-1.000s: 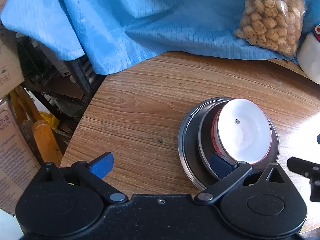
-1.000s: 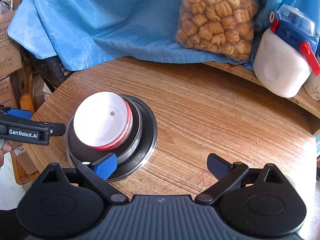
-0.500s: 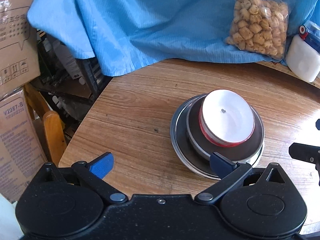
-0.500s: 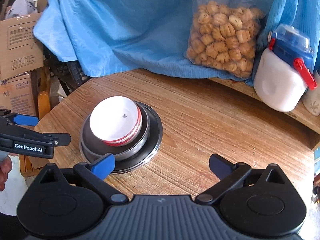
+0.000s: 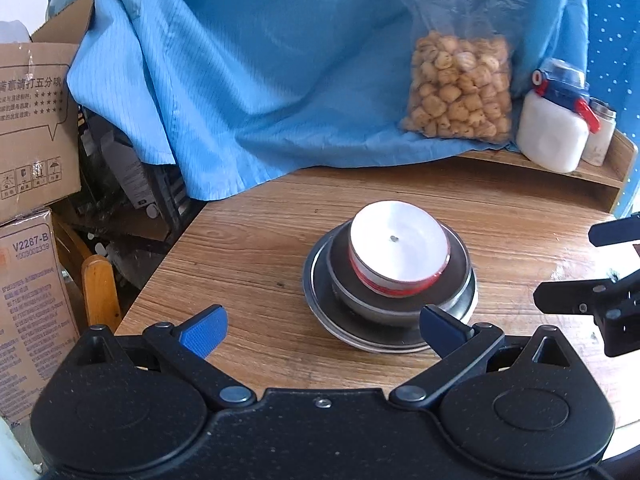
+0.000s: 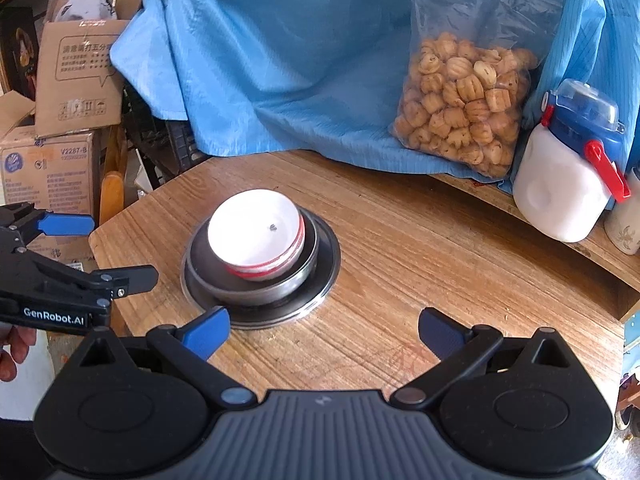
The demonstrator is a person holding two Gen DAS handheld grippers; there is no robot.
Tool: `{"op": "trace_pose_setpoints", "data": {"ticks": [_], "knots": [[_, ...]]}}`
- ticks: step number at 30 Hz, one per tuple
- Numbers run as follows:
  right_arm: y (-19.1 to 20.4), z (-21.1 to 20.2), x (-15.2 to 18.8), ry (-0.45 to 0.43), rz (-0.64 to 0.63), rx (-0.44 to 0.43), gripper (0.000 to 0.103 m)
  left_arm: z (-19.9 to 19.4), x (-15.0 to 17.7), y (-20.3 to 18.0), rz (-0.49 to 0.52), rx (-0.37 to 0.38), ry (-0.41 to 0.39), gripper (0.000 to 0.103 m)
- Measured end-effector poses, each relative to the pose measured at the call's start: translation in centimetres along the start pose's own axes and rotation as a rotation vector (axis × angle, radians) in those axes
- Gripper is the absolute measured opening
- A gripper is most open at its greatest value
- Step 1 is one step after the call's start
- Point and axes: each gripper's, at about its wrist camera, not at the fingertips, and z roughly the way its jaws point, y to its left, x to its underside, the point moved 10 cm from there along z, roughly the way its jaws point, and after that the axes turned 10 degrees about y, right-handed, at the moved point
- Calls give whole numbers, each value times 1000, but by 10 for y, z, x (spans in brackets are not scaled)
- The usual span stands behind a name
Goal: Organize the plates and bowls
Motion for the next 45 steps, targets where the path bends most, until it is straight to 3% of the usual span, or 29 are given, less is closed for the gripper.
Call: {"op": "trace_pose_setpoints", "data": {"ticks": [10,17,30,45], "knots": [[-3,-13,28,-22,7,10,103,-19,22,-2,-35,-13,-51,102],[-1,-26,46,-113,-39,46,103,-30,42,-12,-23,1,-63,102],[1,-29,73,-74,-20,-5,103,-37,65,-24,-24,-1,-43,102],[-16,-29,81,-56,21,7,103,-33,70,-36,-25,14,-13,102]]}}
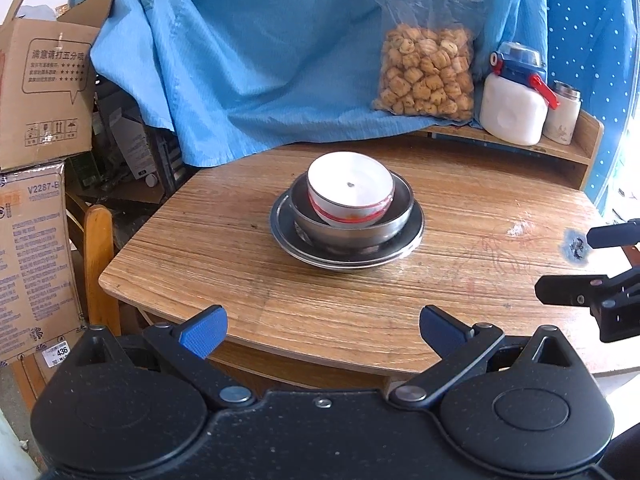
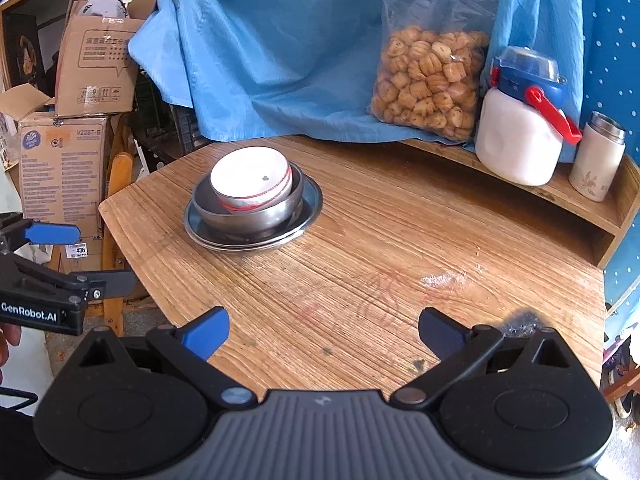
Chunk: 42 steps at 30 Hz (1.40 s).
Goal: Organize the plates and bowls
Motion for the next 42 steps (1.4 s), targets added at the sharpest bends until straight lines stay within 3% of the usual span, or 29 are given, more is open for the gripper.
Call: {"op": "trace_pose_setpoints", "data": {"ticks": [42], "knots": [[11,14,-1,42,-34,15,103,11,1,10,-12,16,19,102]]}}
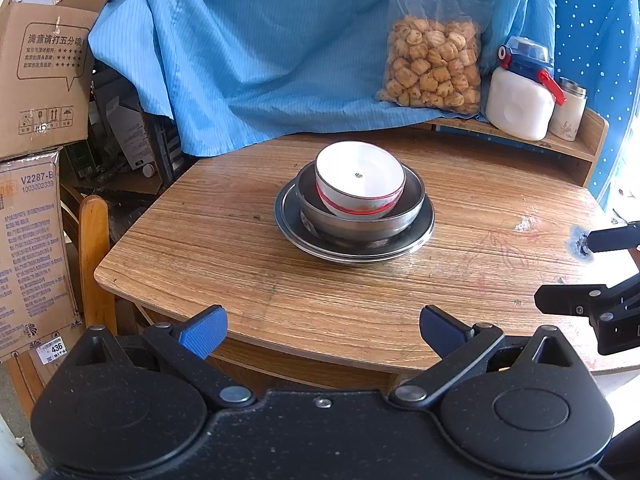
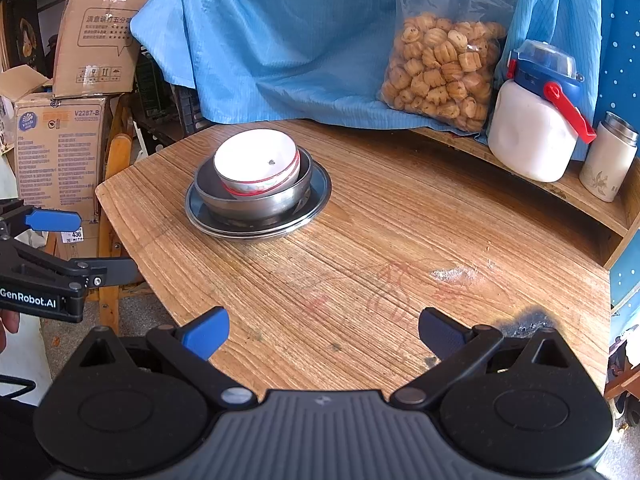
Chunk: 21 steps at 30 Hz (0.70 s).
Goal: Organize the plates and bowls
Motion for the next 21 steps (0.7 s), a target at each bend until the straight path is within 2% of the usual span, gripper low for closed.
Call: {"op": "trace_pose_setpoints", "data": {"ticks": [21], "knots": [[0,2,1,10,-2,-5,103,4,1,0,-15,2,6,102]]}}
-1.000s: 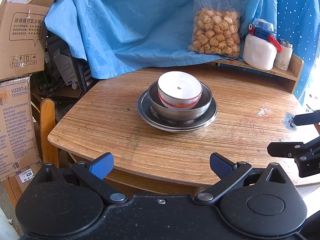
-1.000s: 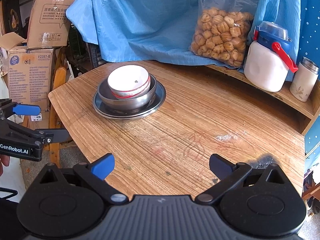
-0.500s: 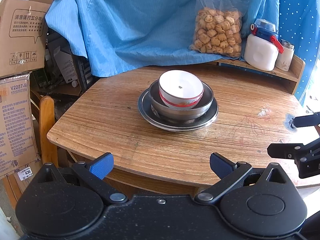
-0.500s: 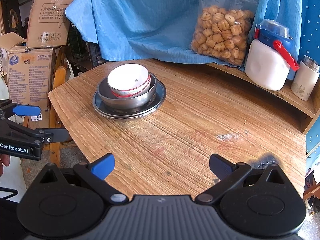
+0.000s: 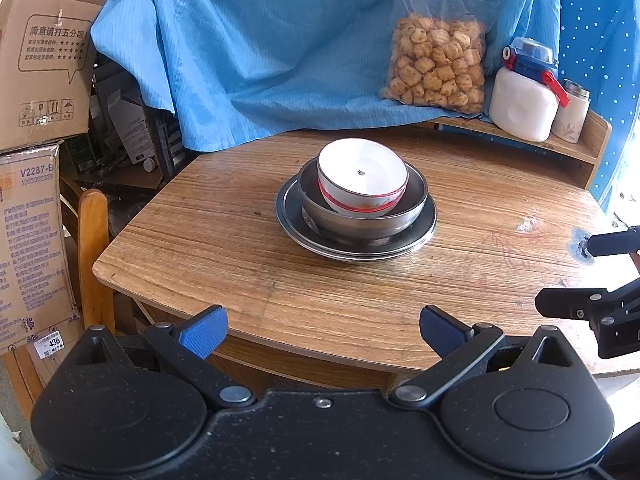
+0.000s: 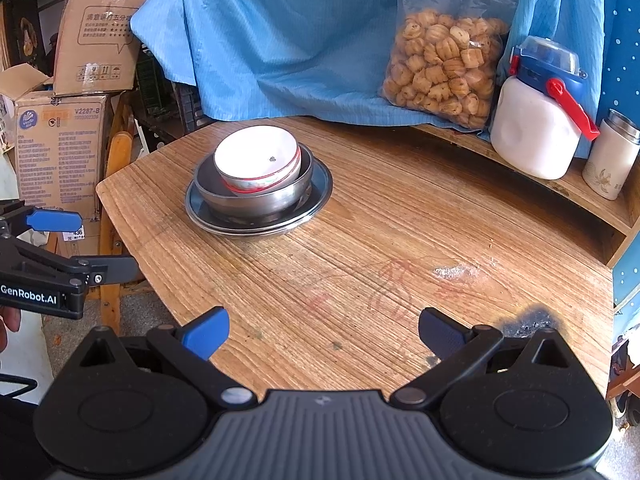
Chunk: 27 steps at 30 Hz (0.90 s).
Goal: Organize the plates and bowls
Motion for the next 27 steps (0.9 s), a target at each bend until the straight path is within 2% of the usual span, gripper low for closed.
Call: {"op": "trace_pose_setpoints", "data": {"ticks": [27], "knots": [[-4,-3,3,-6,9,-5,103,-4,3,-4,-9,-8,2,102]]}}
